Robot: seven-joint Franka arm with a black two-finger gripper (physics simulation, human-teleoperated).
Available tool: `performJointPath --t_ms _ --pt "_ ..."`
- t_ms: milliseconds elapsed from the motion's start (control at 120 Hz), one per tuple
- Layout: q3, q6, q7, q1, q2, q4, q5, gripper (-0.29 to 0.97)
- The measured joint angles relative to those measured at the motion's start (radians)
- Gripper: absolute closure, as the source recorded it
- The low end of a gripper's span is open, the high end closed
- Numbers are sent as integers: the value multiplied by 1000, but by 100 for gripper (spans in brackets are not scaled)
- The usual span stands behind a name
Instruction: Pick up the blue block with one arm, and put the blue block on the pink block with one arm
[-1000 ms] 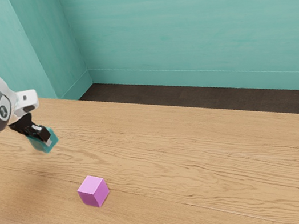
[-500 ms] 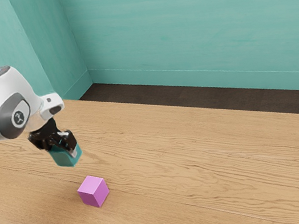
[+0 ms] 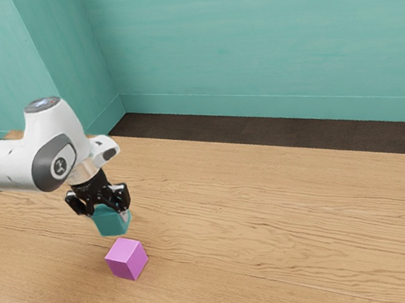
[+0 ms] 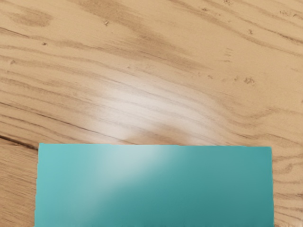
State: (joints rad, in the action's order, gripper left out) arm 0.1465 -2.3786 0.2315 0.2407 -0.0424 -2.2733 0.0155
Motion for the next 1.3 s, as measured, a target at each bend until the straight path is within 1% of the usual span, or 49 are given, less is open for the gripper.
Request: performJointPath --t_ms 50,183,258,342,408,483,600,742,792,950,992,1033,1125,1217,1300 --pt "12 -4 17 5 -12 2 7 30" --pt "35 -20 45 80 -33 4 26 30" --pt "42 -27 55 104 -36 5 38 29" --pt "48 -32 66 99 -15 3 58 29" --pt "60 -35 76 98 30 -18 64 29" --pt "66 -37 85 86 44 -27 68 29" --pt "73 -40 97 64 40 -29 73 29" --pt "80 -61 75 53 -2 -21 78 30" --pt "80 -74 60 75 -7 -22 79 30" --pt "85 -99 16 192 -13 -22 81 29" --pt "141 -103 6 257 -6 -25 79 29" --pt "174 -107 -4 288 -2 -27 77 29" --pt "198 -112 -24 286 -6 -27 73 29" --pt "202 -116 -40 265 -20 -24 71 29" --pt "203 -120 -53 268 -31 -22 70 30"
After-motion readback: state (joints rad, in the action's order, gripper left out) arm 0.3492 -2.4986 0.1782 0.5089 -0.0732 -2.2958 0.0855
